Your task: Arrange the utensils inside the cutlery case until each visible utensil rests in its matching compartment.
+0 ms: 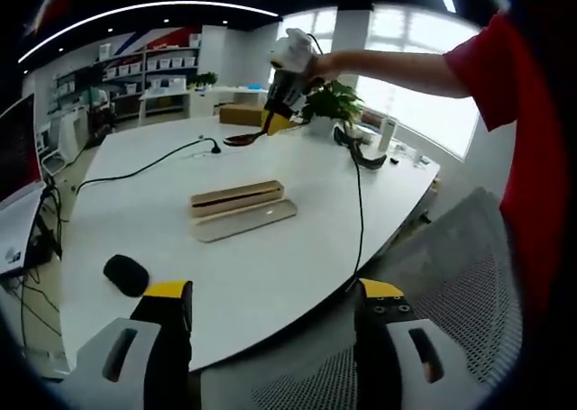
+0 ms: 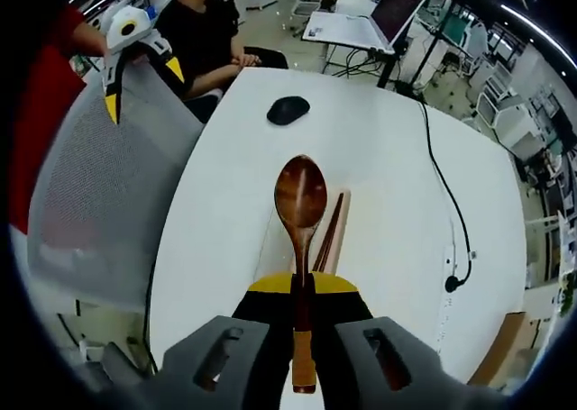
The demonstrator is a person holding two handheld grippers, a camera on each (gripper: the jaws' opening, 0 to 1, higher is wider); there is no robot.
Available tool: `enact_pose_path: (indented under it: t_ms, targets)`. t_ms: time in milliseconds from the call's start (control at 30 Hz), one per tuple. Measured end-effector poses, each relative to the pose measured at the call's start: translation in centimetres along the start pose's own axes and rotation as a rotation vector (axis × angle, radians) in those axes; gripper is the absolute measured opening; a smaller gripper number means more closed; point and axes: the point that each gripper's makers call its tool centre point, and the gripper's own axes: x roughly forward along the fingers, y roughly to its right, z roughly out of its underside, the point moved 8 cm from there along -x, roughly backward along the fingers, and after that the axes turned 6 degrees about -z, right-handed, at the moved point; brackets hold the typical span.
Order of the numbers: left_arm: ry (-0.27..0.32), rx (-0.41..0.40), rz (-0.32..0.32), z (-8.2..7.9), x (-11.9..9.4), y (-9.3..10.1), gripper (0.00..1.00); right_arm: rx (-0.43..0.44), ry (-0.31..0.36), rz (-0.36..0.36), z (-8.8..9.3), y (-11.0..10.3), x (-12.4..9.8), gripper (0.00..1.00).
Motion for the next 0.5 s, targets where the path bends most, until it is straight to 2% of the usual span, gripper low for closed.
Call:
enact_pose_path:
  t_ms: [200,400,467,500]
  targets:
    - [-0.005,-0.002,0.004,0.0,0.1,0.0,0.74,0.042,-0.039,-0.088,0.9,0.2,1.6,0.01]
    - [-0.002,-0.01,0.007,-0.1,0.1,0.0,0.73,0.064,-0.046,-0.108,1.6,0.3,2.8,0.01]
    - [0.001,-0.013,0.013,-0.1,0.1,0.0,0.73,0.056,-0.122,-0.225,2.6,-0.5,3.2,0.01]
    - [0.0,-0.012,0.014,-0.1,0.1,0.0,0.73,0.053,-0.144,-0.224,2.9,-0.3,3.3,0.01]
